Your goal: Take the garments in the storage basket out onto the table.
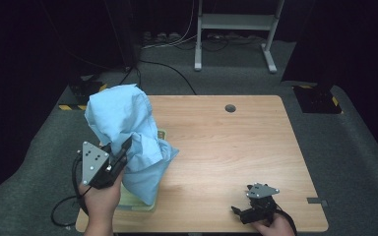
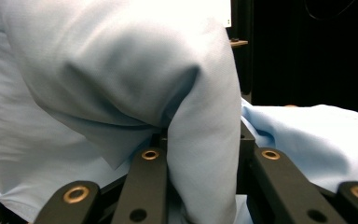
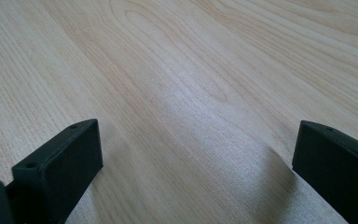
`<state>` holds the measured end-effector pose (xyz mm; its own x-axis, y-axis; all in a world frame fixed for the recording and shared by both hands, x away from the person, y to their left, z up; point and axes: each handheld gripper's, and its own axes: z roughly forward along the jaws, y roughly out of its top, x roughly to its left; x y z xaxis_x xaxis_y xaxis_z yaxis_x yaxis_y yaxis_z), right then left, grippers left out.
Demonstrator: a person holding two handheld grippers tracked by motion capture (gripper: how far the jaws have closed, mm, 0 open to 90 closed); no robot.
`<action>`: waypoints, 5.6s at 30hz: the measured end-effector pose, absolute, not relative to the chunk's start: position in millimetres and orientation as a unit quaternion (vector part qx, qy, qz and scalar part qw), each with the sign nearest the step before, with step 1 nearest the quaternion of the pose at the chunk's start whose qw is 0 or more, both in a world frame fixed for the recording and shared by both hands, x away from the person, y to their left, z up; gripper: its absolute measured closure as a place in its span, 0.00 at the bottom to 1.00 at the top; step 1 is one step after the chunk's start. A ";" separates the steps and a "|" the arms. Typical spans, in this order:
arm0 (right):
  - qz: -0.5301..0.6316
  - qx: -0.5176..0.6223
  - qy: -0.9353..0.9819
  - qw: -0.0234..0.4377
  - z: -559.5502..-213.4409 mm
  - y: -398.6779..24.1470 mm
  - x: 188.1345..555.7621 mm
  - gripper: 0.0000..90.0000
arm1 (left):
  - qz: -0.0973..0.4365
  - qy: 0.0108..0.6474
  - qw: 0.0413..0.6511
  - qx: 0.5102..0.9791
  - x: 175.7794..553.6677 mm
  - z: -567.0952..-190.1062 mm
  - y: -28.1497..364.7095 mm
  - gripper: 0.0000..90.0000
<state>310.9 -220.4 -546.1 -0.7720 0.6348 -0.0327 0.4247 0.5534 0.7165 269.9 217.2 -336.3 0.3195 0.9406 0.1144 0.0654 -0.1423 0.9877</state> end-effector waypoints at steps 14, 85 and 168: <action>0.362 0.304 0.869 0.145 -546.0 -220.4 310.9 0.01 | 0.429 0.380 0.540 0.617 264.3 -324.2 202.1 0.83; 0.366 0.303 0.868 0.142 -545.8 -221.2 310.8 0.01 | 0.387 0.323 0.595 0.626 286.9 -320.8 107.8 0.82; 0.377 0.303 0.865 0.131 -545.3 -223.9 310.7 0.02 | 0.421 0.314 0.491 0.695 370.1 -396.9 12.3 0.82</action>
<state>310.7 -223.9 -545.3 -0.7817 0.6236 0.0032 0.4266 0.5309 0.7322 370.1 12.3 -396.9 0.4486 0.8499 0.2766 0.0239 -0.3207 0.9469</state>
